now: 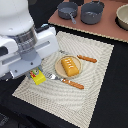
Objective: Place the bread, butter, and milk from the table onto the serving area.
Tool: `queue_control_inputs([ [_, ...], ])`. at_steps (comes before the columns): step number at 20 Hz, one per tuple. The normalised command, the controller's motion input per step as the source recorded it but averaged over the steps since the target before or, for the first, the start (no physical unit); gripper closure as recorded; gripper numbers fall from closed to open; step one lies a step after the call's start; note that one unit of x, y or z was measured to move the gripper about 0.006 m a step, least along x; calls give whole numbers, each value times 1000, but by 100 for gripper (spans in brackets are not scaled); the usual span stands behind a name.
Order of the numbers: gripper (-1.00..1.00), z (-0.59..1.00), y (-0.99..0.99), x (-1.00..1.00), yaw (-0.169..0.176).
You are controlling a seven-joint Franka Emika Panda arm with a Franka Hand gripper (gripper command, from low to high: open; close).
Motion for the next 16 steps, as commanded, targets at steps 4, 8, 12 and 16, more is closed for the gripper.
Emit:
queue_control_inputs([
  [4, 100, 16, -276, 866, -63],
  [8, 100, 0, -232, 886, -66],
  [12, 100, 0, -211, 863, -80],
  [16, 100, 0, -126, 862, -90],
])
